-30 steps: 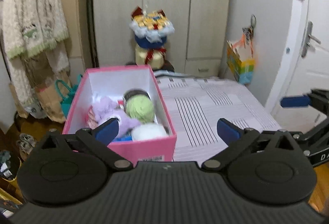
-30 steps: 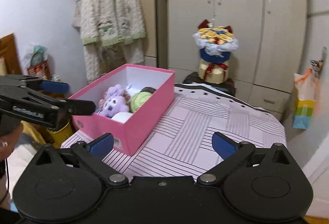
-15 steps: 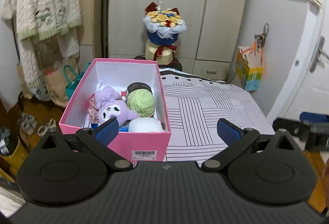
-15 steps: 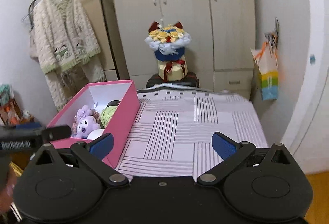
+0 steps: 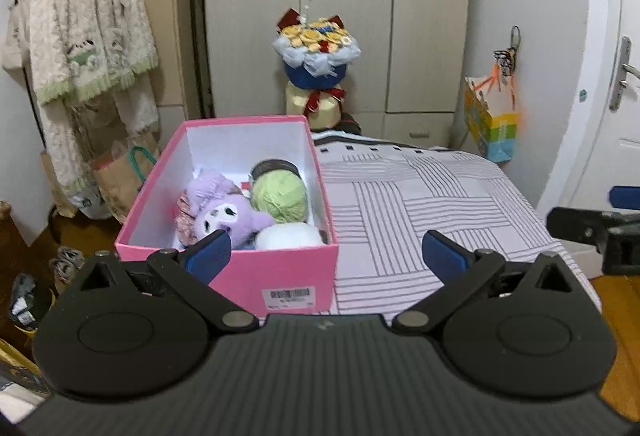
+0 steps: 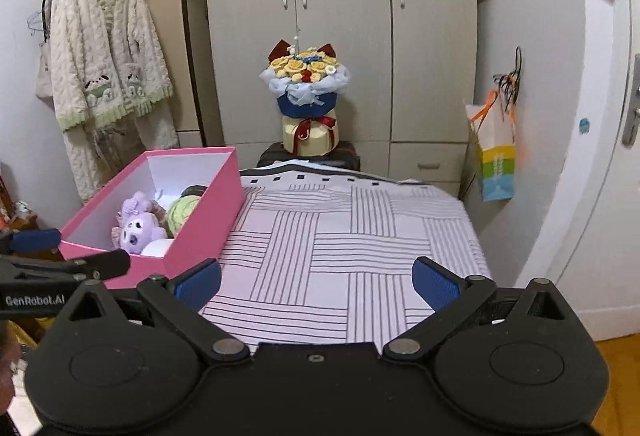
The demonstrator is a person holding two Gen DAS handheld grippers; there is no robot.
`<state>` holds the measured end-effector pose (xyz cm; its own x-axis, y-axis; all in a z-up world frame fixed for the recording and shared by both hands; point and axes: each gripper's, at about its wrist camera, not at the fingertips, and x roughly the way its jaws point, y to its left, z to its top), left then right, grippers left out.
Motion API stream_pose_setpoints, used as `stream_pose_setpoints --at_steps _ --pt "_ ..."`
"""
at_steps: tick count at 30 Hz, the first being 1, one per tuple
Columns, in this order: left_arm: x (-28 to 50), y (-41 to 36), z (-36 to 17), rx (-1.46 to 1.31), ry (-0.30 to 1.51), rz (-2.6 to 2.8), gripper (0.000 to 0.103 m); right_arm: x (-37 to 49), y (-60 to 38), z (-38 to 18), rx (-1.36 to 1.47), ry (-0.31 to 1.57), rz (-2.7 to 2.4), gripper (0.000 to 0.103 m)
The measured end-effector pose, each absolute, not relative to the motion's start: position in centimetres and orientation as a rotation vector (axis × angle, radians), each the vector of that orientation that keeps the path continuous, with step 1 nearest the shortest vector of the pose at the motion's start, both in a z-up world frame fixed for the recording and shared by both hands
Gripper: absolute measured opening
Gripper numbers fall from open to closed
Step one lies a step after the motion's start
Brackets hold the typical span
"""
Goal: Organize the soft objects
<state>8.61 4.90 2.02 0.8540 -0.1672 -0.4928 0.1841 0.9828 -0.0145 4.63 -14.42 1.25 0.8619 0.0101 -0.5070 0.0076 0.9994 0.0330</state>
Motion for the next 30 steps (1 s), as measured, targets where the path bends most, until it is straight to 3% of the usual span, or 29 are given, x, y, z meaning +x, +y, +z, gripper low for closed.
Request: stream_pose_setpoints --at_steps 30 --pt "6.5 4.9 2.2 0.046 0.464 -0.062 0.103 2.8 -13.6 0.9 -0.059 0.485 -0.121 0.103"
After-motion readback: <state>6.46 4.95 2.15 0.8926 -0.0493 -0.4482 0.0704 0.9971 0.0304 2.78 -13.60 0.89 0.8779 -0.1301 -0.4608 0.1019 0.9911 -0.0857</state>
